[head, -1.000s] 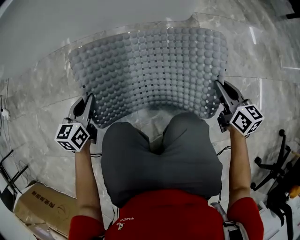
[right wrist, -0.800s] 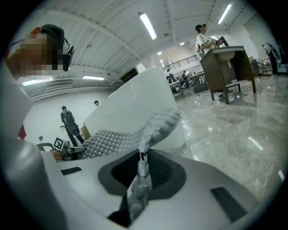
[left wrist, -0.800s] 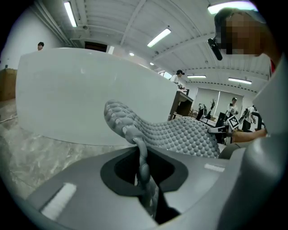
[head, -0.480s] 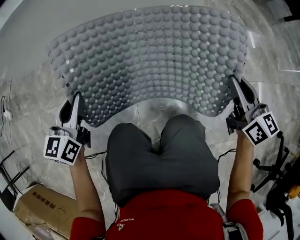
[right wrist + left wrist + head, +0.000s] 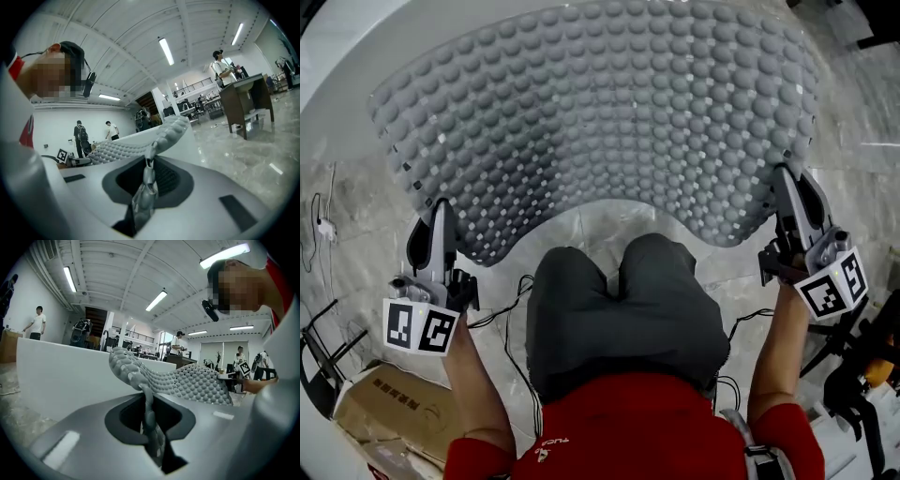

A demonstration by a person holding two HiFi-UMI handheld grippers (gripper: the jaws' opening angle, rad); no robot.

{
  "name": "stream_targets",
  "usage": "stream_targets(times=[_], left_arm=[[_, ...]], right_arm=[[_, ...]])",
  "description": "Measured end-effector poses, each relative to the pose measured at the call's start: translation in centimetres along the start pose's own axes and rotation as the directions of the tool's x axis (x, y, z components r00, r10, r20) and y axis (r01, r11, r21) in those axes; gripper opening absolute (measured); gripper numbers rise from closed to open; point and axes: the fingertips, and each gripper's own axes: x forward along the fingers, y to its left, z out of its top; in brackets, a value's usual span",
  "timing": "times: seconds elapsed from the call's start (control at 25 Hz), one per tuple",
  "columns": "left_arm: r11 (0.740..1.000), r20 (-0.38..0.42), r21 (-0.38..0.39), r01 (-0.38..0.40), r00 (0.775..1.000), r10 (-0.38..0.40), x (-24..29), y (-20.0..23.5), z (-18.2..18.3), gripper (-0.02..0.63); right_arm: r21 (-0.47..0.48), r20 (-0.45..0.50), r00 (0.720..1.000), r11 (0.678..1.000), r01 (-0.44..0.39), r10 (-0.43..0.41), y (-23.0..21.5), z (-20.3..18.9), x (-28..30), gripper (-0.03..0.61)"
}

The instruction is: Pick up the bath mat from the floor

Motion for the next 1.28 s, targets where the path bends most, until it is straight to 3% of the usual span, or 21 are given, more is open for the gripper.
stream_targets(times=[0.2, 0.76, 1.0, 1.16, 1.28], left_arm=[[0.999, 0.030, 0.037, -0.002, 1.000, 0.001, 0.0, -0.5, 0.6, 0.043], [0.999, 0.039, -0.037, 0.010, 0.999, -0.008, -0.1, 0.0, -0.2, 0.043], [1.000, 0.057, 0.028, 0.007, 0.998, -0.008, -0.2, -1.0, 1.3, 0.043], [0.999, 0.078, -0.014, 0.030, 0.997, -0.029, 0.0, -1.0, 0.8, 0.043], [1.000, 0.086, -0.004, 0.027, 0.996, -0.026, 0.0, -1.1, 0.8, 0.043]], right_arm=[[0.015, 0.057, 0.998, 1.000, 0.005, -0.006, -0.5, 0.0, -0.2, 0.046], [0.032, 0.061, 0.998, 0.999, -0.004, 0.002, 0.6, 0.9, 0.2, 0.046], [0.071, 0.124, 0.992, 0.997, -0.041, 0.032, -0.5, 0.0, 0.0, 0.046], [0.076, 0.119, 0.992, 0.996, -0.039, 0.030, -0.7, 0.3, -0.4, 0.046], [0.085, 0.142, 0.989, 0.995, -0.054, 0.041, -1.2, -0.3, -0.7, 0.046]])
